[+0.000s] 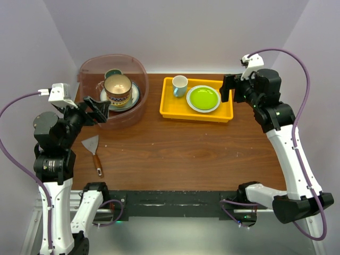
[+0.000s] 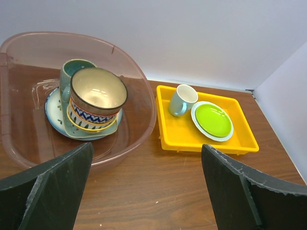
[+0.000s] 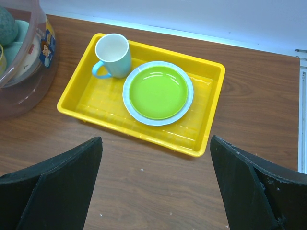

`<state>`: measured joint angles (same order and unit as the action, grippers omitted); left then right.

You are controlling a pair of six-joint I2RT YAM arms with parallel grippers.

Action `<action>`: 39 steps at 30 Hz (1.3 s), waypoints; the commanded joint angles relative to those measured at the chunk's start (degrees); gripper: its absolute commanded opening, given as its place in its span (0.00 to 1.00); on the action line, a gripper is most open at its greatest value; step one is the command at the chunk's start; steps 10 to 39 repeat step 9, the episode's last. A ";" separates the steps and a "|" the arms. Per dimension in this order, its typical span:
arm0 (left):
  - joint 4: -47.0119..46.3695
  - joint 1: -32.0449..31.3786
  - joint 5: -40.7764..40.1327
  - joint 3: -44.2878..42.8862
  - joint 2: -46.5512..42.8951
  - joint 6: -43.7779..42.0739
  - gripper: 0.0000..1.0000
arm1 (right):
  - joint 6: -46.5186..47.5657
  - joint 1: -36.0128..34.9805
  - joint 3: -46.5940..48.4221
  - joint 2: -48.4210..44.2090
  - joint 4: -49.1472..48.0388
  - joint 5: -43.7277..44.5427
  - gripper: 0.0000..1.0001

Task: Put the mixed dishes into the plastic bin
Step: Reset both arms

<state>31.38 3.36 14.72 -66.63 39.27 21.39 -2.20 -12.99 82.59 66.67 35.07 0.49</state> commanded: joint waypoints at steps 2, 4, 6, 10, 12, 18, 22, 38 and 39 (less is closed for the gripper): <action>-1.40 0.16 0.66 0.01 0.20 -1.35 1.00 | -0.44 0.25 0.38 -0.85 -1.85 -0.32 0.98; -1.49 0.16 0.49 0.18 0.46 -1.35 1.00 | -0.09 0.34 0.64 -0.32 -1.67 -0.23 0.98; -1.93 0.07 0.75 0.19 0.98 -1.35 1.00 | 0.52 0.34 1.08 0.03 -1.67 -1.45 0.98; -2.63 0.16 1.19 -0.25 1.51 -1.17 1.00 | 1.84 0.25 1.96 0.39 -1.67 -2.68 0.98; -2.63 0.16 1.19 -0.25 1.51 -1.17 1.00 | 1.84 0.25 1.96 0.39 -1.67 -2.68 0.98; -2.63 0.16 1.19 -0.25 1.51 -1.17 1.00 | 1.84 0.25 1.96 0.39 -1.67 -2.68 0.98; -2.63 0.16 1.19 -0.25 1.51 -1.17 1.00 | 1.84 0.25 1.96 0.39 -1.67 -2.68 0.98; -2.63 0.16 1.19 -0.25 1.51 -1.17 1.00 | 1.84 0.25 1.96 0.39 -1.67 -2.68 0.98; -2.63 0.16 1.19 -0.25 1.51 -1.17 1.00 | 1.84 0.25 1.96 0.39 -1.67 -2.68 0.98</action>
